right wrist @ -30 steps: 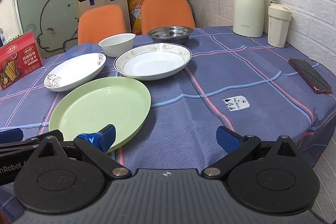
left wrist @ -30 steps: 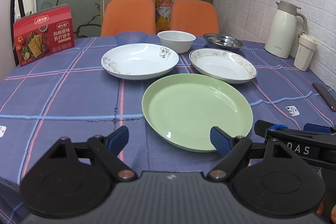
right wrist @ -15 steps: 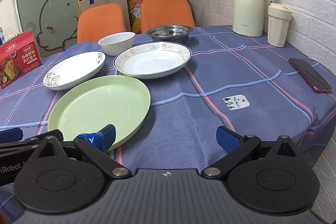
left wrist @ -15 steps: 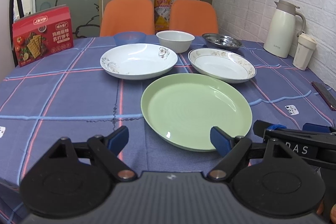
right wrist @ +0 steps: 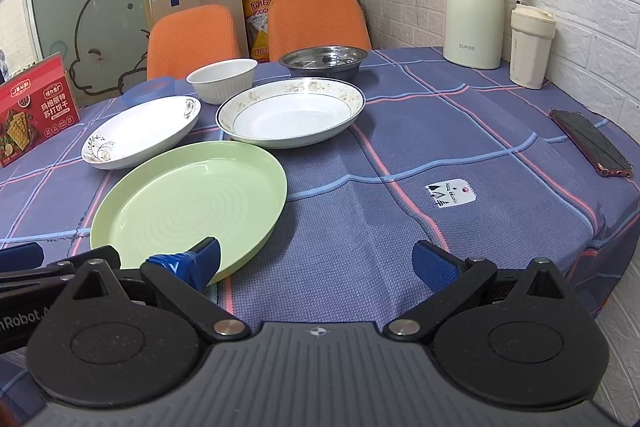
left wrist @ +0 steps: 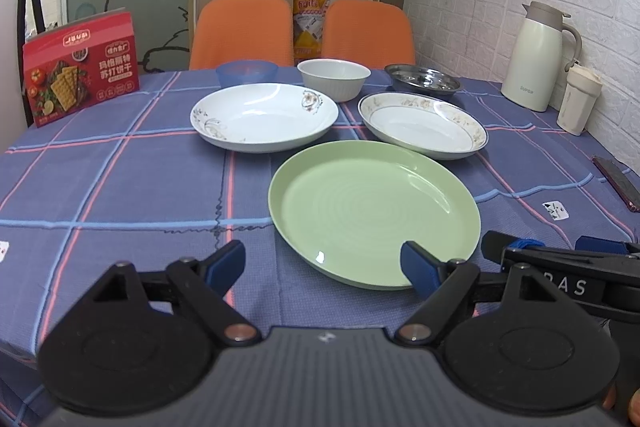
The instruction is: Organize plates and bowls
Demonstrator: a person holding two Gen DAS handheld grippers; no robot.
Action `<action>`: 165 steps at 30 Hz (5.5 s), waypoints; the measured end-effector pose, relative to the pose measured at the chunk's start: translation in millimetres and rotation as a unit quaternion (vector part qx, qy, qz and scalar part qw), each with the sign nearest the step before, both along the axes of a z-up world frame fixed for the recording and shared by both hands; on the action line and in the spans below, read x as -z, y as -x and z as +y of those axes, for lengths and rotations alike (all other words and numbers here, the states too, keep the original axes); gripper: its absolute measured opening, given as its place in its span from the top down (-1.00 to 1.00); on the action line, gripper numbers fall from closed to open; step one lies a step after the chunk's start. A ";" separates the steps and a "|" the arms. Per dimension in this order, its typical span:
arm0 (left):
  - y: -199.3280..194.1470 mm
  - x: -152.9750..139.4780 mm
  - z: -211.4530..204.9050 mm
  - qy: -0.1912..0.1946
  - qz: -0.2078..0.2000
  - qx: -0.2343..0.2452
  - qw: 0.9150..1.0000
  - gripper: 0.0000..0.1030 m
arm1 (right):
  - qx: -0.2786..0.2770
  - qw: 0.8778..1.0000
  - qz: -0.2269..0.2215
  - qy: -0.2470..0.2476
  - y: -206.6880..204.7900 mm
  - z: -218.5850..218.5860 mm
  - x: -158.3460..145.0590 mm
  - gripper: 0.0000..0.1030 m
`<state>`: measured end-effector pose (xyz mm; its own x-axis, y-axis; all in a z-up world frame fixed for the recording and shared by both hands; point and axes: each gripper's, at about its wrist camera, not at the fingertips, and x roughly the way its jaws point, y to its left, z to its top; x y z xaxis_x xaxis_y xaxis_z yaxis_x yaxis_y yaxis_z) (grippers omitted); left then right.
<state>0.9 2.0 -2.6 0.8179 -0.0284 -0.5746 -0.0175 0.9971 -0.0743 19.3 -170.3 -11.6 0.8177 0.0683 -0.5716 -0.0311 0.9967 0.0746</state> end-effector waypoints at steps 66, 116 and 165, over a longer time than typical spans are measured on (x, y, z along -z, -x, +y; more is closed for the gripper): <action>-117.7 20.7 32.1 -0.004 0.109 0.067 0.992 -0.55 | -0.162 0.985 0.054 0.033 -81.9 30.5 20.1 -0.70; -79.2 1.5 163.5 0.097 0.071 -0.028 0.992 -0.40 | -0.223 0.973 0.022 -0.054 -58.9 98.8 0.7 -0.68; -251.9 16.3 169.7 0.046 0.107 -0.019 0.993 -0.41 | -0.269 0.961 0.051 0.022 -213.3 155.3 16.1 -0.71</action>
<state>252.8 171.7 -18.8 0.6783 -0.0595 -0.7323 -0.0807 0.9846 -0.1548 232.6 -15.0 -27.6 0.6098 0.4393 -0.6596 -0.5380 0.8406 0.0625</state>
